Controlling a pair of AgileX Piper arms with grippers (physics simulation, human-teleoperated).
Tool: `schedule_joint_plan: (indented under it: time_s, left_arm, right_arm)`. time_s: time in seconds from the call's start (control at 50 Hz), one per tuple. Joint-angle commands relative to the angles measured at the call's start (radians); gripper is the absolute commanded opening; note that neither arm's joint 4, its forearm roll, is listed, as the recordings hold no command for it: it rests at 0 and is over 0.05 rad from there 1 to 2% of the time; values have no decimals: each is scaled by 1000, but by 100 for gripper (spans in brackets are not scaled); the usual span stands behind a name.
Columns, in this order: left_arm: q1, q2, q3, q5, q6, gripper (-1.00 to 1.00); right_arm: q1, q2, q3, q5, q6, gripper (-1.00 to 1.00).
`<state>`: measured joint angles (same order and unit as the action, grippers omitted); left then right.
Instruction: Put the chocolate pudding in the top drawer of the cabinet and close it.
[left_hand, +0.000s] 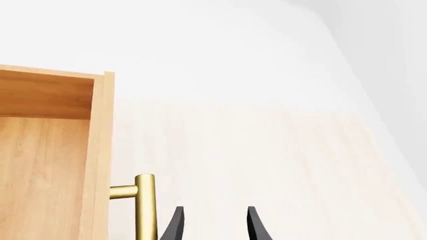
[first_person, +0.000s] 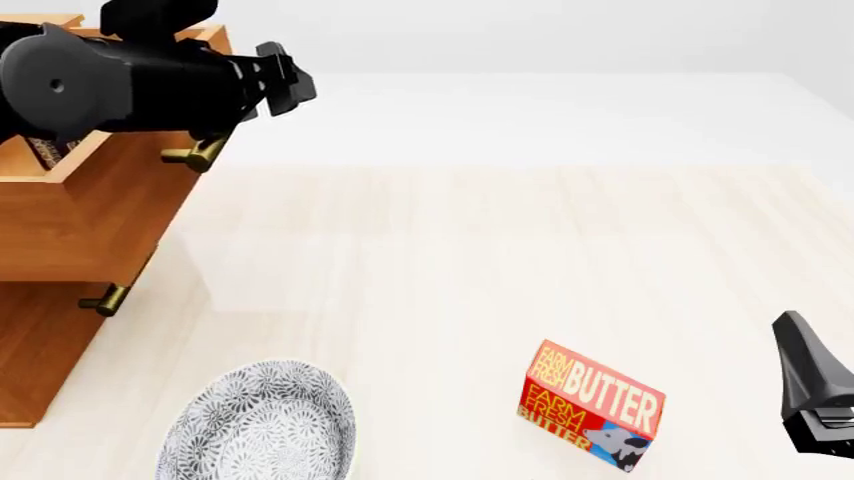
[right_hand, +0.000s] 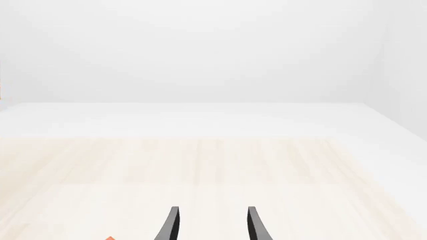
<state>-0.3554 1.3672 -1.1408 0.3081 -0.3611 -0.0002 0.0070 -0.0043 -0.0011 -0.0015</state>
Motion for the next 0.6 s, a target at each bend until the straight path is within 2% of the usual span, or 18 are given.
schedule_joint_plan:
  time_s: [0.02, 0.6]
  left_arm:
    - [34, 38, 23, 13, -27, 100]
    - [88, 47, 58, -21, -26, 100]
  right_arm:
    - [0, 0, 0, 0, 0, 100]
    - [0, 0, 0, 0, 0, 100]
